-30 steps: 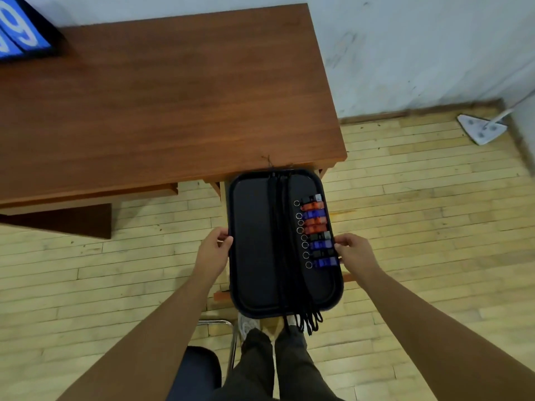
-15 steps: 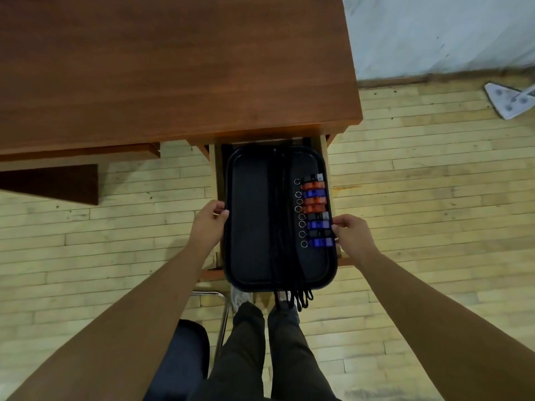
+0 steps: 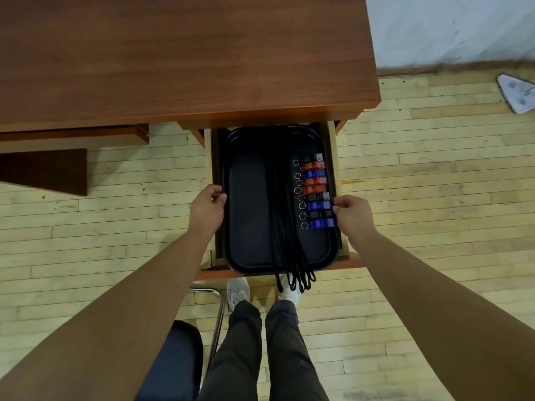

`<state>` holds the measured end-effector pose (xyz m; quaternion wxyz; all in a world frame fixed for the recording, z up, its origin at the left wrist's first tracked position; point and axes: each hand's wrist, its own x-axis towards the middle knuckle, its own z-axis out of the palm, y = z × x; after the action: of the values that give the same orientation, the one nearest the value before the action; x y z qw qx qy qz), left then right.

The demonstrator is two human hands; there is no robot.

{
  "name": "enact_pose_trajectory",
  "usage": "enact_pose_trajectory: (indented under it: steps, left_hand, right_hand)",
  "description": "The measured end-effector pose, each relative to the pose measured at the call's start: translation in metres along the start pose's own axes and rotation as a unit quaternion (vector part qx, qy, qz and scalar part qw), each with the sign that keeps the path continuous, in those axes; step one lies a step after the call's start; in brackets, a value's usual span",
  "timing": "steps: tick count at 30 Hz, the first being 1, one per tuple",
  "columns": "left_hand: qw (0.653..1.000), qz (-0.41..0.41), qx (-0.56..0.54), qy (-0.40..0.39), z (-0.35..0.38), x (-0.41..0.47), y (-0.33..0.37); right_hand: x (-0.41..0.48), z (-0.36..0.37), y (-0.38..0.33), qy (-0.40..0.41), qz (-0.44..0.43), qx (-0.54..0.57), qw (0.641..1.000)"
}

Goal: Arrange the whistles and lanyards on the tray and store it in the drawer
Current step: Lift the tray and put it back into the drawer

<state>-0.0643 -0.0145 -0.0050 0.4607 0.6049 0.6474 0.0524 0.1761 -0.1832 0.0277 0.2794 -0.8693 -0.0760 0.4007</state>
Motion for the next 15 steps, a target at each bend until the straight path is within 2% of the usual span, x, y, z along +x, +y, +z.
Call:
enact_pose_trajectory:
  steps: [15]
  left_hand:
    - [0.997,0.011,0.028,0.077,0.017,0.022,-0.002]
  right_hand:
    - [0.028,0.023,-0.019,0.044,-0.050,-0.071,0.995]
